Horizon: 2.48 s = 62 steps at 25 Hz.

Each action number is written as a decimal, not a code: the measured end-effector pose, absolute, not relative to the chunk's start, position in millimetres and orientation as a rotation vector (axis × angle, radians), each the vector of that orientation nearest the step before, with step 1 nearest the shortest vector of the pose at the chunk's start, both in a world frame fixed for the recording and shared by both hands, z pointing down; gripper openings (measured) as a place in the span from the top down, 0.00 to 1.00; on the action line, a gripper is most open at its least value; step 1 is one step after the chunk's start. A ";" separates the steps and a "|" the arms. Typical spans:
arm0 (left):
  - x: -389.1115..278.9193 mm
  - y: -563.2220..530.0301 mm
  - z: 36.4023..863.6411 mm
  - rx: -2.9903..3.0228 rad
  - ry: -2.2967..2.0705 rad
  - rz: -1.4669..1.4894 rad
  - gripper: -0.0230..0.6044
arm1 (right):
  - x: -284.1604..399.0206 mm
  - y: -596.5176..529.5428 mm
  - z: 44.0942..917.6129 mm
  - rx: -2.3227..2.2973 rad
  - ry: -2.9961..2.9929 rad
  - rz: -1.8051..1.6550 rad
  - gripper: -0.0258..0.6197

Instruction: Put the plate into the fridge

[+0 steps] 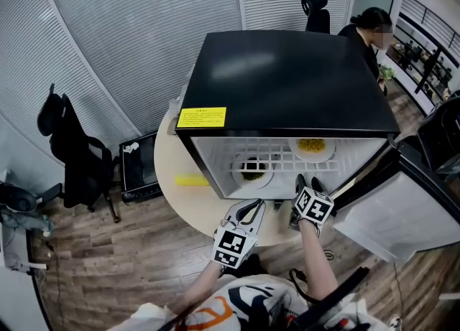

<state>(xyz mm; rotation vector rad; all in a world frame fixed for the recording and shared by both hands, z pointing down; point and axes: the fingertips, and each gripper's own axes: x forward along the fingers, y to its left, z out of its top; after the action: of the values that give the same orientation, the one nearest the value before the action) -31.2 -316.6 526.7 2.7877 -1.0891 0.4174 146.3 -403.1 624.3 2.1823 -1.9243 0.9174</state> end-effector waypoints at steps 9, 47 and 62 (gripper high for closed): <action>-25.0 -309.4 524.1 2.786 -1.096 0.409 0.92 | 128.0 -367.0 591.0 2.131 -2.142 0.944 0.60; 30.2 -134.6 495.6 2.731 -1.222 0.270 0.92 | 106.6 -121.7 520.5 1.721 -2.505 0.768 0.90; 26.1 -84.2 498.4 2.721 -1.251 0.263 0.92 | 99.8 -76.1 523.2 1.659 -2.518 0.761 0.90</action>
<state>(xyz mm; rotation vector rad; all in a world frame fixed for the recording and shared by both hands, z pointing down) 26.1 -84.2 498.4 2.7213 -1.2508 0.2626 99.8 -76.1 523.2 1.6591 -2.5180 0.7613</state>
